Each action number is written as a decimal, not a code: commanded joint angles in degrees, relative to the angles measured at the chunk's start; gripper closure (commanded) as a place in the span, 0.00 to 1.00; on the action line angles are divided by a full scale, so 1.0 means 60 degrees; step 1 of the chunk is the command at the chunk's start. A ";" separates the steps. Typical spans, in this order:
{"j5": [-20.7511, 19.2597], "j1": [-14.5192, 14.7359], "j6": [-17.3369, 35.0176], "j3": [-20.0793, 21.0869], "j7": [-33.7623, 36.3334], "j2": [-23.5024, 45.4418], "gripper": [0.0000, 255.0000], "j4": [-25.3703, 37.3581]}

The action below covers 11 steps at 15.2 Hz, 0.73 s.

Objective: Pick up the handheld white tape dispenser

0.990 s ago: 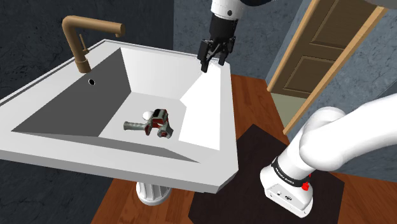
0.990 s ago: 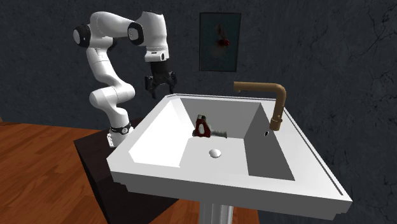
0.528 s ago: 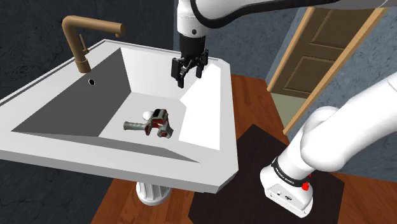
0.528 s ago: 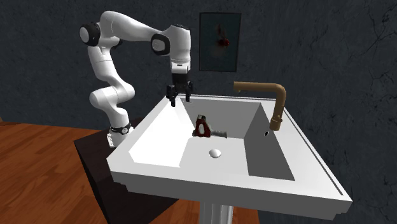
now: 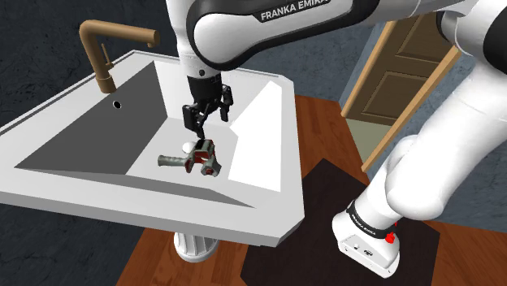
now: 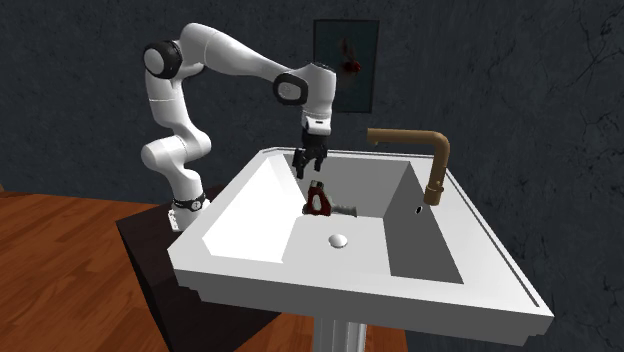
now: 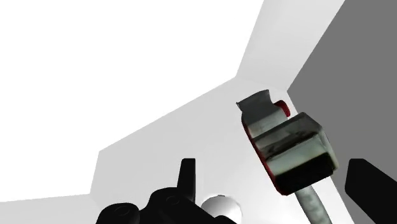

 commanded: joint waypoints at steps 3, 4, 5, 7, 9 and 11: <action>-0.0402 0.0319 0.0038 0.0273 0.0417 0.1164 0.00 0.0668; -0.0419 0.0324 0.0157 0.0269 0.0431 0.1204 0.00 0.0584; -0.0438 0.0327 0.0277 0.0266 0.0446 0.1245 0.00 0.0502; -0.0478 0.0334 0.0515 0.0261 0.0478 0.1333 0.00 0.0344; -0.0522 0.0341 0.0751 0.0256 0.0512 0.1430 0.00 0.0195; -0.0559 0.0348 0.0937 0.0250 0.0541 0.1509 0.00 0.0082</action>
